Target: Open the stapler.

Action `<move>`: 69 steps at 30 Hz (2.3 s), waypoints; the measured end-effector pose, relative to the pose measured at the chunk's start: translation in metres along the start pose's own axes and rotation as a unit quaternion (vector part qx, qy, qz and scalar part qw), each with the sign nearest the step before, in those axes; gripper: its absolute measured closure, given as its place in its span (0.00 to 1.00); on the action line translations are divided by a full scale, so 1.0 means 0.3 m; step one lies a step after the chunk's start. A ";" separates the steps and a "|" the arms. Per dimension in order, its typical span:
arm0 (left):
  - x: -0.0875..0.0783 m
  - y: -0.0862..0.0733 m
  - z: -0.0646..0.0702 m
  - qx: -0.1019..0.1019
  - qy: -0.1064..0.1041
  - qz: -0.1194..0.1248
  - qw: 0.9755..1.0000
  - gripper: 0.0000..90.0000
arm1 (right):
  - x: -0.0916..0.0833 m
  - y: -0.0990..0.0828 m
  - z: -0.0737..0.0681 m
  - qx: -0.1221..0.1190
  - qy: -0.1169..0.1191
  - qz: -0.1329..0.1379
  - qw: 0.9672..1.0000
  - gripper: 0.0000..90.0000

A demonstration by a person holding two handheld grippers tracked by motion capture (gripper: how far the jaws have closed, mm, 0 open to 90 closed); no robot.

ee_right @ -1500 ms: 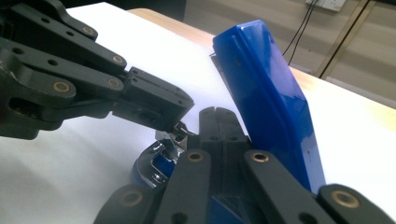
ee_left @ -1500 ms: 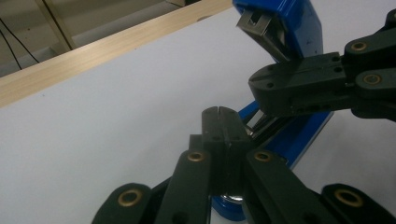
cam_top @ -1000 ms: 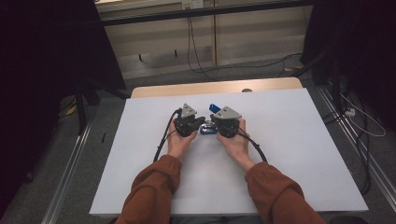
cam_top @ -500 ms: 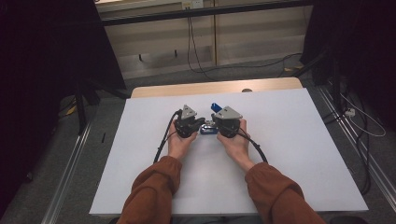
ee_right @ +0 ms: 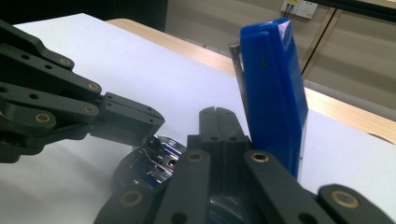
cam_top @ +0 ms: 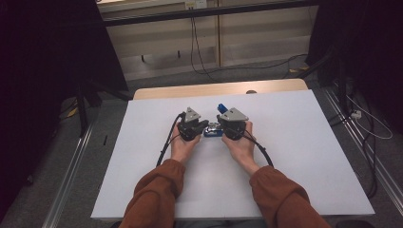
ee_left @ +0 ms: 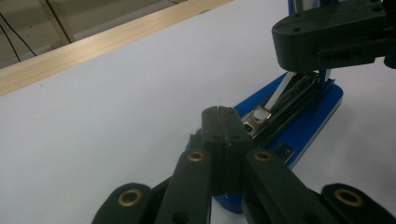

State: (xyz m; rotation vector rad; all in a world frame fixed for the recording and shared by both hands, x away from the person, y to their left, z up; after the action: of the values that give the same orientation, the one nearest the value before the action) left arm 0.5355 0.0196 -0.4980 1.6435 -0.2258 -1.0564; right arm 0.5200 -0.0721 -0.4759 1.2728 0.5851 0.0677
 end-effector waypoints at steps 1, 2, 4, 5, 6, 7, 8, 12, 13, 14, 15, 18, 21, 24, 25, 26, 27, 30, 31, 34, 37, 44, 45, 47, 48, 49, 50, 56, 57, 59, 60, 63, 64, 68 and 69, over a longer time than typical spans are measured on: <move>0.000 0.000 0.000 0.000 0.000 0.000 1.000 1.00 | -0.001 0.000 0.002 0.000 -0.004 0.002 1.000 1.00; 0.000 0.000 0.001 0.001 0.000 0.001 1.000 1.00 | -0.001 -0.001 0.003 0.004 -0.002 0.002 1.000 1.00; 0.000 -0.001 0.001 0.003 -0.001 0.000 1.000 1.00 | -0.002 -0.001 0.004 0.003 0.000 0.000 1.000 1.00; 0.000 -0.001 0.001 0.002 -0.001 0.001 1.000 1.00 | -0.002 -0.001 0.003 0.001 0.000 0.000 1.000 1.00; 0.000 0.000 0.001 0.002 0.000 0.002 1.000 1.00 | -0.003 0.000 0.004 0.003 0.000 0.000 1.000 1.00; 0.000 0.000 0.002 0.003 0.000 0.002 1.000 1.00 | -0.004 0.001 0.008 0.006 -0.005 0.001 1.000 1.00; 0.000 0.000 0.001 0.003 0.001 0.002 1.000 1.00 | -0.005 0.001 0.009 0.010 -0.001 0.001 1.000 1.00; 0.000 -0.002 0.002 0.006 0.001 0.002 1.000 1.00 | -0.011 0.000 0.015 0.010 -0.006 0.003 1.000 1.00; -0.001 -0.002 0.001 0.006 0.002 0.001 1.000 1.00 | -0.012 0.000 0.016 0.012 -0.004 0.002 1.000 1.00; -0.001 -0.002 0.001 0.006 0.001 0.001 1.000 1.00 | -0.012 0.002 0.019 0.010 -0.005 0.004 1.000 1.00; -0.001 -0.002 0.001 0.006 0.001 0.001 1.000 1.00 | -0.013 0.001 0.021 0.012 -0.006 0.003 1.000 1.00; -0.001 -0.002 0.001 0.007 0.001 0.001 1.000 1.00 | -0.016 0.001 0.023 0.014 -0.007 0.002 1.000 1.00; 0.000 -0.002 0.001 0.007 0.000 0.004 1.000 1.00 | -0.018 0.001 0.026 0.016 -0.007 0.000 1.000 1.00; 0.000 -0.002 0.001 0.008 -0.001 0.004 1.000 1.00 | -0.020 0.002 0.030 0.017 -0.007 0.000 1.000 1.00; 0.000 -0.002 0.001 0.006 -0.001 0.004 1.000 1.00 | -0.020 0.001 0.029 0.018 -0.007 -0.001 1.000 1.00; 0.000 -0.002 0.001 0.006 0.000 0.004 1.000 1.00 | -0.020 0.001 0.029 0.019 -0.008 0.000 1.000 1.00; 0.000 -0.002 0.002 0.007 0.000 0.004 1.000 1.00 | -0.020 0.001 0.029 0.019 -0.008 0.001 1.000 1.00; 0.000 -0.002 0.003 0.007 0.001 0.004 1.000 1.00 | -0.023 0.001 0.035 0.023 -0.010 0.002 1.000 1.00; 0.000 -0.002 0.003 0.007 0.000 0.004 1.000 1.00 | -0.025 0.001 0.035 0.024 -0.008 0.000 1.000 1.00; -0.001 -0.003 0.003 0.009 0.001 0.002 1.000 1.00 | -0.030 0.000 0.043 0.022 -0.012 0.001 1.000 1.00; 0.000 -0.003 0.003 0.009 0.000 0.003 1.000 1.00 | -0.033 0.001 0.046 0.026 -0.012 0.003 1.000 1.00; 0.000 -0.003 0.003 0.014 0.000 0.003 1.000 1.00 | -0.036 0.001 0.049 0.032 -0.011 0.003 0.999 1.00; 0.000 -0.003 0.003 0.014 0.000 0.003 1.000 1.00 | -0.037 0.001 0.050 0.033 -0.010 0.004 0.999 1.00; 0.000 -0.003 0.003 0.014 0.000 0.003 1.000 1.00 | -0.037 0.000 0.049 0.029 -0.010 0.005 1.000 1.00; 0.000 -0.003 0.003 0.015 0.000 0.003 1.000 1.00 | -0.038 0.000 0.049 0.031 -0.010 0.005 0.999 1.00; 0.000 -0.003 0.003 0.016 0.001 0.003 1.000 1.00 | -0.038 0.000 0.049 0.031 -0.011 0.005 0.999 1.00; 0.000 -0.003 0.003 0.016 0.001 0.003 1.000 1.00 | -0.038 0.000 0.050 0.032 -0.011 0.006 0.999 1.00; 0.001 -0.003 0.003 0.016 0.001 0.004 1.000 1.00 | -0.044 -0.003 0.063 0.038 -0.015 0.006 0.999 1.00; 0.001 -0.003 0.003 0.016 0.000 0.004 1.000 1.00 | -0.045 -0.003 0.063 0.038 -0.015 0.006 0.999 1.00; 0.001 -0.003 0.003 0.016 0.001 0.004 1.000 1.00 | -0.045 -0.003 0.063 0.038 -0.019 0.006 0.999 1.00; 0.001 -0.002 0.002 0.016 0.000 0.006 1.000 1.00 | -0.046 -0.003 0.067 0.037 -0.025 0.006 0.999 1.00; 0.001 -0.003 0.002 0.015 -0.001 0.006 1.000 1.00 | -0.048 -0.005 0.078 0.043 -0.028 0.004 0.999 1.00; 0.002 -0.003 0.003 0.016 -0.001 0.006 1.000 1.00 | -0.049 -0.006 0.081 0.043 -0.030 0.003 0.999 1.00; 0.001 -0.003 0.003 0.017 -0.001 0.006 1.000 1.00 | -0.054 -0.009 0.094 0.048 -0.031 0.002 0.998 1.00; 0.001 -0.003 0.003 0.017 -0.001 0.006 1.000 1.00 | -0.055 -0.010 0.093 0.047 -0.031 0.002 0.998 1.00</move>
State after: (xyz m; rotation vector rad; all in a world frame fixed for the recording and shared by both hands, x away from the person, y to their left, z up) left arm 0.5347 0.0190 -0.4990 1.6704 -0.2558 -1.0510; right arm 0.5177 -0.1036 -0.4677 1.3631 0.5372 0.0041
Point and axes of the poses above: each handheld gripper's, and its own axes: x roughly forward along the jaws, y roughly out of its top, z roughly to its right, the point moved 9 cm from there along x, roughly forward along the jaws, and after that the axes turned 3 degrees about -x, right-handed, at the moved point
